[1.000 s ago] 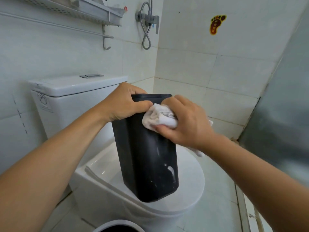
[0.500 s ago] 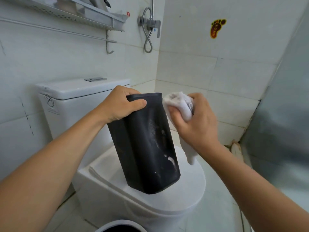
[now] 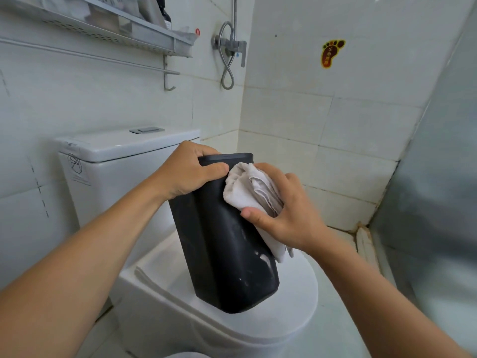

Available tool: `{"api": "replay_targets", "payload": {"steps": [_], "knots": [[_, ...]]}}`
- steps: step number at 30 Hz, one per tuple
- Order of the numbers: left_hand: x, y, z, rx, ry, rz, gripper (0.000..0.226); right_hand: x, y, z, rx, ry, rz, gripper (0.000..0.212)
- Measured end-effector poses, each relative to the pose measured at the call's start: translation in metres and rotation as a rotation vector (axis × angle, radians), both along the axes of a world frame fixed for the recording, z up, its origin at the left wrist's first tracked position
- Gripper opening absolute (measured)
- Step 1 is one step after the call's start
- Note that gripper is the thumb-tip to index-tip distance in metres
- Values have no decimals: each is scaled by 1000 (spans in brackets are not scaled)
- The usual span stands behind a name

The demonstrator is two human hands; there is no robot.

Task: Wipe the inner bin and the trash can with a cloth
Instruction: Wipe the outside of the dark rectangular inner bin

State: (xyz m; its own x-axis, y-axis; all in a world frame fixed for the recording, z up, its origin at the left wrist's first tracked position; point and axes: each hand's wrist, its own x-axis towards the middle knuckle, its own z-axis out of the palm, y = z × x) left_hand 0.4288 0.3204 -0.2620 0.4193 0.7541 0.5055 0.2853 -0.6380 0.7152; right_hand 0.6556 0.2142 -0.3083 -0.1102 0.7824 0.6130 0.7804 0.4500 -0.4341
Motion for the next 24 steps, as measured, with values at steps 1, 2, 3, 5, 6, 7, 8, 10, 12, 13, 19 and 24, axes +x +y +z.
{"api": "replay_targets", "payload": {"steps": [1,2,3,5,6,7,8,10,12,13,19,24], "knots": [[1,-1,0,1,7,4,21,0,0,-1,-14,-1,-21,82],[2,-1,1,4,13,7,19,-1,0,-2,-13,-18,-49,84],[2,-1,1,6,17,11,15,-2,-1,-3,0,-49,-82,85],[4,-2,2,13,17,22,11,-6,-3,-6,29,-104,-151,86],[4,-3,2,15,13,18,11,-8,-4,-8,40,-115,-174,85],[5,-4,3,15,11,9,10,-10,-5,-9,52,-122,-189,84],[6,-5,3,12,8,-2,11,-12,-7,-10,66,-124,-195,82],[7,-6,3,17,11,-7,21,-15,-10,-11,85,-101,-193,71],[8,-5,3,23,22,1,27,-16,-10,-11,76,-45,-180,64],[9,-5,3,23,25,6,28,-16,-9,-11,73,-17,-178,65],[7,-4,2,30,34,4,13,-22,-11,-9,43,88,-208,67],[6,-3,2,17,17,7,14,-19,-14,5,68,147,-250,48]]}}
